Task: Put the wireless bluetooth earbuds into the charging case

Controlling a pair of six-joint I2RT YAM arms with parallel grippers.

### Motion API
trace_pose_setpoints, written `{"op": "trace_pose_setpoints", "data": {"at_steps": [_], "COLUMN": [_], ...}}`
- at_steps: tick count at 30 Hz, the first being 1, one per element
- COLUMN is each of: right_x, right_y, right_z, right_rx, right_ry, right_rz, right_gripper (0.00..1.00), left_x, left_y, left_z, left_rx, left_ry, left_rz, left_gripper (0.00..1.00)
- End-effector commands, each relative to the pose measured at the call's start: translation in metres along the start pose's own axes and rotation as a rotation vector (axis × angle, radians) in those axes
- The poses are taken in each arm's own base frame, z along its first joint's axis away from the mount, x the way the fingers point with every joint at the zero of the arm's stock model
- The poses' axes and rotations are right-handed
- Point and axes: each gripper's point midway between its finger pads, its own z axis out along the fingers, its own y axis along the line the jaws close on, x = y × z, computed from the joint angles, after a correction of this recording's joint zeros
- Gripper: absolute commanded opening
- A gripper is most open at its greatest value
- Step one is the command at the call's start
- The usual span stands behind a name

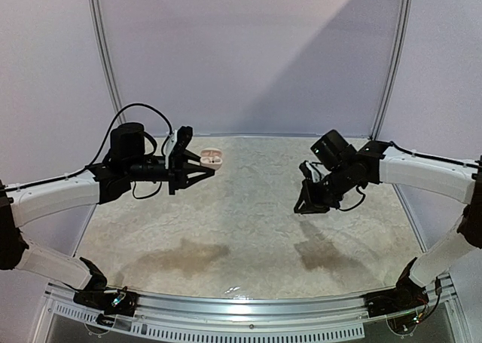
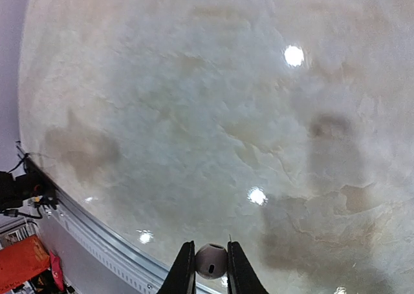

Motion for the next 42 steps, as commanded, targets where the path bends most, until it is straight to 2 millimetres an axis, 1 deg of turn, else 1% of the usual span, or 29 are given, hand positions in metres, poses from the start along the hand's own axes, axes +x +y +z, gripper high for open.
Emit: {"op": "trace_pose_setpoints", "data": {"at_steps": [1,3,5,6,8,11,13,16,18,19,22,24,32,35,37,40,42], "right_x": [0.040,0.054,0.065,0.068,0.073,0.079,0.081,0.083,0.083,0.083,0.081,0.079,0.079,0.077,0.076,0.075,0.074], "right_y": [-0.037,-0.048,-0.061,-0.068,-0.072,-0.080,-0.083,-0.087,-0.087,-0.086,-0.085,-0.084,-0.087,-0.085,-0.085,-0.088,-0.089], "right_z": [0.041,0.054,0.058,0.063,0.067,0.078,0.083,0.086,0.087,0.088,0.088,0.088,0.089,0.090,0.090,0.092,0.093], "right_rx": [0.101,0.139,0.220,0.263,0.307,0.339,0.352,0.373,0.378,0.378,0.380,0.388,0.411,0.407,0.415,0.443,0.454], "right_ry": [0.178,0.245,0.297,0.320,0.357,0.389,0.393,0.399,0.400,0.400,0.401,0.398,0.414,0.417,0.422,0.431,0.436], "right_rz": [0.117,0.133,0.122,0.109,0.093,0.113,0.139,0.147,0.144,0.144,0.139,0.133,0.126,0.120,0.114,0.113,0.114], "right_gripper": [0.00,0.00,0.00,0.00,0.00,0.00,0.00,0.00,0.00,0.00,0.00,0.00,0.00,0.00,0.03,0.11,0.13], "left_x": [-0.004,-0.004,-0.003,-0.003,-0.002,-0.004,-0.005,-0.007,-0.012,-0.017,-0.022,-0.024,-0.010,-0.007,-0.005,-0.002,-0.001], "left_y": [0.006,0.006,0.006,0.006,0.005,0.005,0.004,0.001,0.002,0.002,0.004,-0.002,-0.029,-0.034,-0.034,-0.036,-0.036], "left_z": [-0.007,-0.008,-0.009,-0.009,-0.010,-0.011,-0.014,-0.023,-0.029,-0.032,-0.034,-0.037,-0.038,-0.037,-0.037,-0.036,-0.036], "left_rx": [-0.039,-0.041,-0.044,-0.046,-0.046,-0.052,-0.064,-0.116,-0.166,-0.183,-0.206,-0.201,-0.132,-0.114,-0.110,-0.097,-0.094], "left_ry": [-0.020,-0.022,-0.021,-0.021,-0.021,-0.031,-0.044,-0.097,-0.149,-0.172,-0.197,-0.224,-0.260,-0.264,-0.261,-0.258,-0.257], "left_rz": [0.008,0.011,0.011,0.013,0.015,0.034,0.086,0.214,0.283,0.306,0.315,0.342,0.413,0.411,0.396,0.382,0.378], "left_gripper": [0.00,0.00,0.00,0.00,0.00,0.00,0.00,0.00,0.00,0.00,0.00,0.00,0.00,0.00,0.00,0.00,0.00]}}
